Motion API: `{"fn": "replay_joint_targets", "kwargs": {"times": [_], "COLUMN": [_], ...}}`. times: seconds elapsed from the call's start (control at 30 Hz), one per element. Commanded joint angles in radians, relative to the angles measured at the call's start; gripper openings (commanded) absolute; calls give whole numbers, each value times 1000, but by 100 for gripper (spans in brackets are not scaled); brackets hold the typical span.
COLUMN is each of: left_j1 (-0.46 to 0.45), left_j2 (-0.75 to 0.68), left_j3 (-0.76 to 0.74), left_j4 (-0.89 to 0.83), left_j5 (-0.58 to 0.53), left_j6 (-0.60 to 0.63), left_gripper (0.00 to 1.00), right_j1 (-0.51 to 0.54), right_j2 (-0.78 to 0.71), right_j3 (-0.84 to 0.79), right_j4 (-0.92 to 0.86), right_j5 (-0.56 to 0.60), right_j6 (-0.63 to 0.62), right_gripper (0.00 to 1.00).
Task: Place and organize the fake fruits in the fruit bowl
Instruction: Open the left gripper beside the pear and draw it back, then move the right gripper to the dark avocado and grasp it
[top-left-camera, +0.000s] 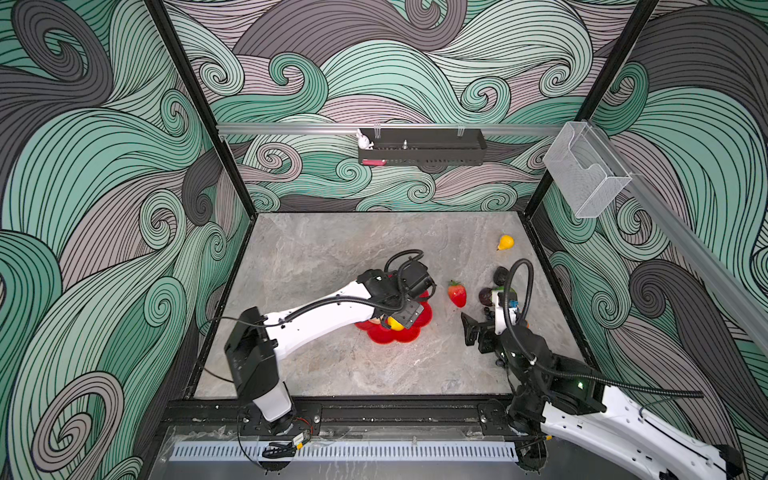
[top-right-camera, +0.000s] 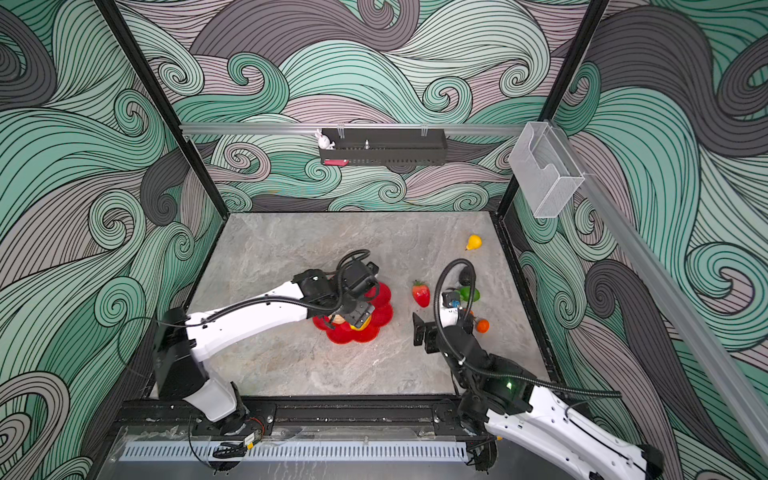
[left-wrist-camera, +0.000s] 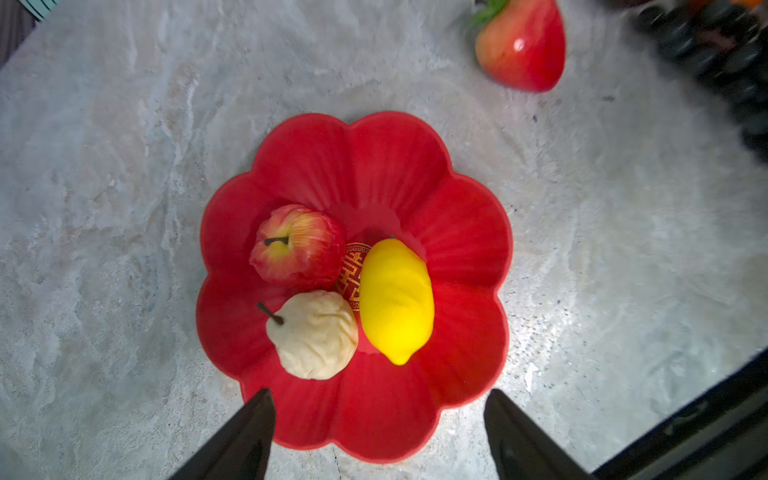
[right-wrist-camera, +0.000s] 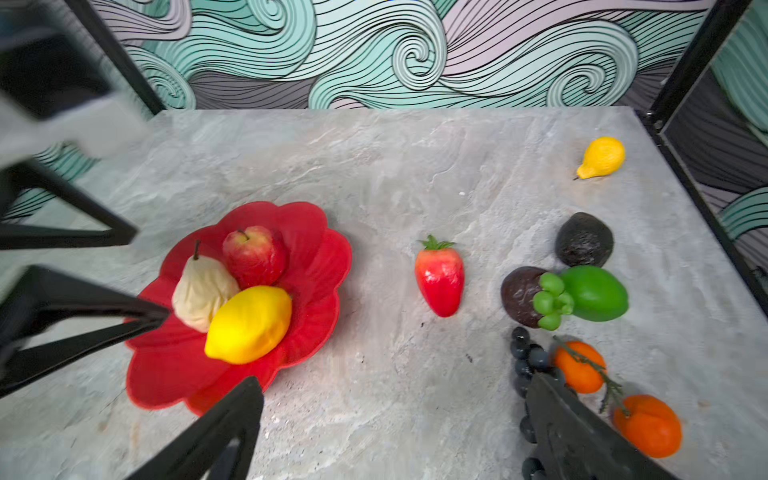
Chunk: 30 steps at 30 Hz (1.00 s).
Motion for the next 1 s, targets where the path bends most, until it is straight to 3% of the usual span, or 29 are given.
{"fn": "replay_joint_targets", "kwargs": {"times": [0.0, 0.27, 0.5, 0.63, 0.73, 0.9, 0.97], "left_j1": [5, 27, 29, 30, 30, 30, 30], "left_j2": [-189, -705, -1032, -1136, -1191, -1212, -1191], "left_j3": [-113, -579, -882, -983, -1031, -1091, -1089], "left_j4": [131, 372, 405, 415, 422, 516, 527], "left_j5": [-34, -184, -310, -318, -295, -132, -124], "left_j6": [-29, -100, -205, -187, -129, -56, -52], "left_gripper": [82, 87, 88, 88, 88, 89, 89], "right_j1": [-100, -506, -648, -713, -782, -855, -887], "right_j2": [109, 338, 541, 669, 740, 849, 903], "right_j3": [81, 203, 277, 316, 328, 369, 392], "right_j4": [-77, -69, 37, 55, 89, 102, 105], "right_j5": [-37, -315, -329, -331, -398, -421, -440], "right_j6": [-27, 0, -9, 1, 8, -9, -11], "right_gripper": [100, 99, 96, 94, 92, 89, 88]}}
